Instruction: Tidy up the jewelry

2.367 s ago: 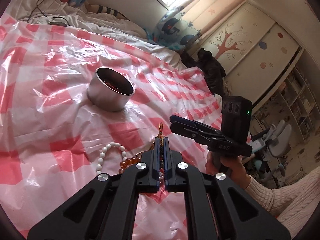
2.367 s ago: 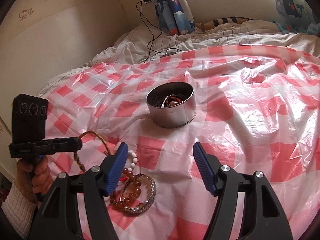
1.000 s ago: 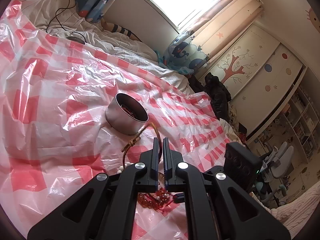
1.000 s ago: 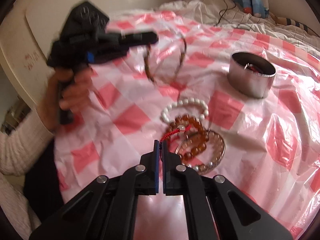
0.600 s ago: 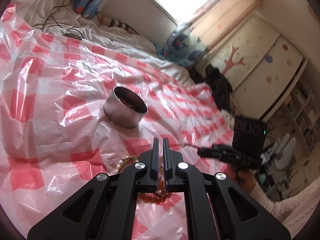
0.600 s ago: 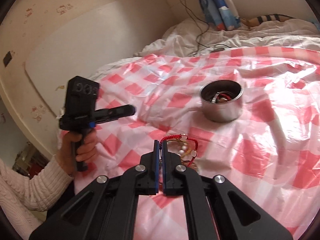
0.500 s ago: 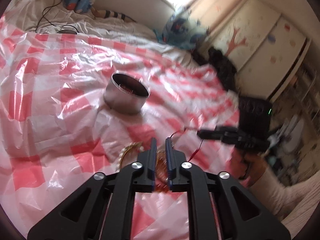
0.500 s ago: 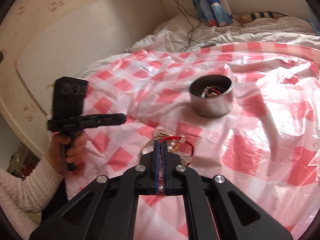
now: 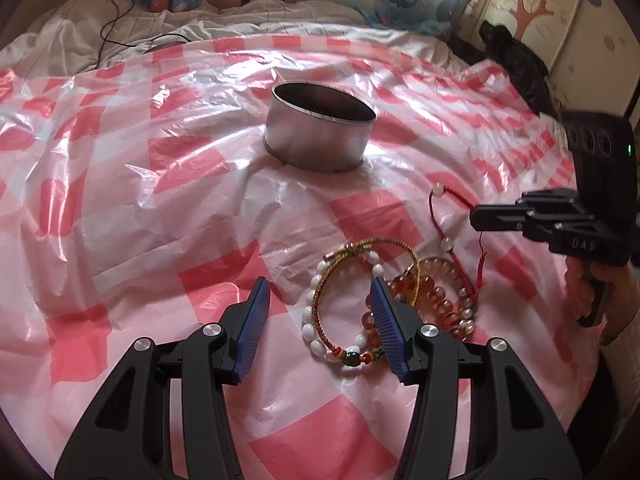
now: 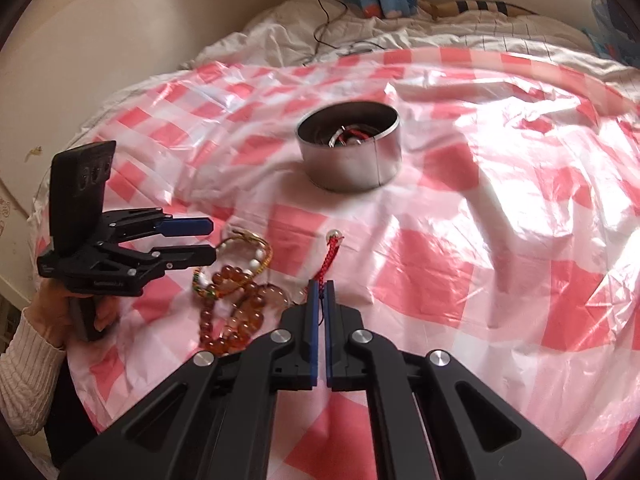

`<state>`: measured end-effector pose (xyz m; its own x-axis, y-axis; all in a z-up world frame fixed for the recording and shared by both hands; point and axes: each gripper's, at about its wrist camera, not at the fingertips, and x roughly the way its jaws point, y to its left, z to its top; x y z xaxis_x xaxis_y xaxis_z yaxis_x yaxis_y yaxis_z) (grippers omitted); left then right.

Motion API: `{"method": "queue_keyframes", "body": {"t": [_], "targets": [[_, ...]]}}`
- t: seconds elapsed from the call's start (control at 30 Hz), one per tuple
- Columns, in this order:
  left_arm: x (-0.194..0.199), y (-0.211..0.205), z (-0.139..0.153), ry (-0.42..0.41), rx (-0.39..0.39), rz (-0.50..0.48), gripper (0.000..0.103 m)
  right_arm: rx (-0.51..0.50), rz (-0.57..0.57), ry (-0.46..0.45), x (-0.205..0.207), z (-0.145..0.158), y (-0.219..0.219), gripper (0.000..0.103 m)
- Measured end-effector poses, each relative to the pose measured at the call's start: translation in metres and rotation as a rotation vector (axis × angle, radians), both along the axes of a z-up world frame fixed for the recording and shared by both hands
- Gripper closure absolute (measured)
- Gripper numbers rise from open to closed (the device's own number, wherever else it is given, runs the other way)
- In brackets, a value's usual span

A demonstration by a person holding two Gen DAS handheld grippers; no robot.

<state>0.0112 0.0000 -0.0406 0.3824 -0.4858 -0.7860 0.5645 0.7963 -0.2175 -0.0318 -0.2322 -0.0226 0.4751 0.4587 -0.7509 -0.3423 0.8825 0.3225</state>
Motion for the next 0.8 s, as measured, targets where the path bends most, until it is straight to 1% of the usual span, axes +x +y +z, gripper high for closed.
{"method": "queue_keyframes", "body": {"t": [0.03,0.07,0.1,0.17,0.2,0.3,0.37,0.4,0.47,0.5,0.57,0.67,0.73,0.8], "targets": [[0.0,-0.002,-0.002,-0.002,0.022,-0.001,0.054,0.001,-0.008,0.01,0.001,-0.003,-0.001,0.1],[-0.001,-0.005,-0.003,-0.016,0.043,-0.003,0.061,0.004,-0.009,0.016,0.002,-0.004,-0.002,0.1],[-0.002,-0.007,-0.003,-0.025,0.058,-0.015,0.076,0.004,-0.01,0.023,0.002,-0.006,-0.002,0.1],[-0.005,-0.011,-0.001,-0.06,0.097,-0.02,0.084,0.003,-0.016,0.039,0.004,-0.009,-0.002,0.1],[-0.007,-0.012,0.001,-0.076,0.107,-0.023,0.09,0.004,-0.018,0.044,0.005,-0.01,-0.002,0.1],[-0.011,-0.012,0.009,-0.108,0.098,-0.034,0.099,0.015,-0.027,0.052,0.006,-0.011,-0.003,0.1],[-0.011,-0.01,0.011,-0.093,0.076,-0.044,0.102,0.014,-0.035,0.054,0.006,-0.011,-0.003,0.098],[-0.01,-0.01,0.01,-0.086,0.075,-0.046,0.103,0.016,-0.036,0.057,0.007,-0.012,-0.002,0.093],[-0.011,-0.011,0.007,-0.074,0.081,-0.055,0.103,0.023,-0.036,0.043,0.005,-0.01,-0.001,0.05],[-0.011,-0.012,0.006,-0.066,0.082,-0.057,0.103,0.013,-0.035,0.026,0.004,-0.008,0.002,0.046],[-0.01,-0.013,0.003,-0.079,0.111,-0.039,0.103,-0.006,-0.026,0.01,0.003,-0.006,0.006,0.046],[-0.008,-0.013,0.002,-0.075,0.108,-0.026,0.101,-0.02,-0.035,0.018,0.005,-0.009,0.007,0.046],[-0.007,-0.013,0.0,-0.07,0.11,-0.02,0.099,-0.028,-0.035,0.02,0.005,-0.01,0.008,0.046],[-0.005,-0.013,-0.003,-0.064,0.116,-0.015,0.093,-0.036,-0.035,0.027,0.006,-0.012,0.01,0.046]]}}
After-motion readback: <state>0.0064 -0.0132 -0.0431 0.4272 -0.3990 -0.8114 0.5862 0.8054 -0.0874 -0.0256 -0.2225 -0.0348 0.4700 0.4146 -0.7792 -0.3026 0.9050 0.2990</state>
